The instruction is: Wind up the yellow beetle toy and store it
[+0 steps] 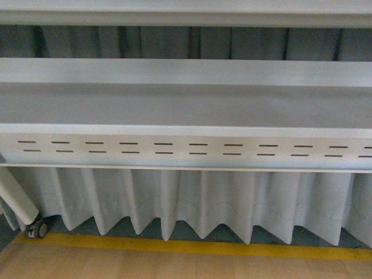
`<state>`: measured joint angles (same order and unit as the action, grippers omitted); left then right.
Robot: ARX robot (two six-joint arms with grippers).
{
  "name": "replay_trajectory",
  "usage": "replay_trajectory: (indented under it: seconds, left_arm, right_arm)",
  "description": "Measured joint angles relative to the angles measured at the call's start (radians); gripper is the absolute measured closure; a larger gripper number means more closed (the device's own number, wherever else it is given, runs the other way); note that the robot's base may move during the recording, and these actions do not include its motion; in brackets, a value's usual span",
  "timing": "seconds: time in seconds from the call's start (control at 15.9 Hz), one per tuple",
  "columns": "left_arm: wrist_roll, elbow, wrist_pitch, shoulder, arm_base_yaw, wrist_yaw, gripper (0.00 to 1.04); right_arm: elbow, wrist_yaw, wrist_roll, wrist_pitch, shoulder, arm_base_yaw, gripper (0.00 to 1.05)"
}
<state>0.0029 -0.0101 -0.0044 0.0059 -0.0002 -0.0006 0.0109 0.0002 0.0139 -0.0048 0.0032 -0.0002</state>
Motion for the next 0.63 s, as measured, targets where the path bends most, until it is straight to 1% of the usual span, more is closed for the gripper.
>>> replay_trajectory:
  seconds: [0.63]
  left_arm:
    - [0.0, 0.0, 0.0, 0.0, 0.0, 0.0, 0.07]
  right_arm:
    - [0.0, 0.0, 0.0, 0.0, 0.0, 0.0, 0.07]
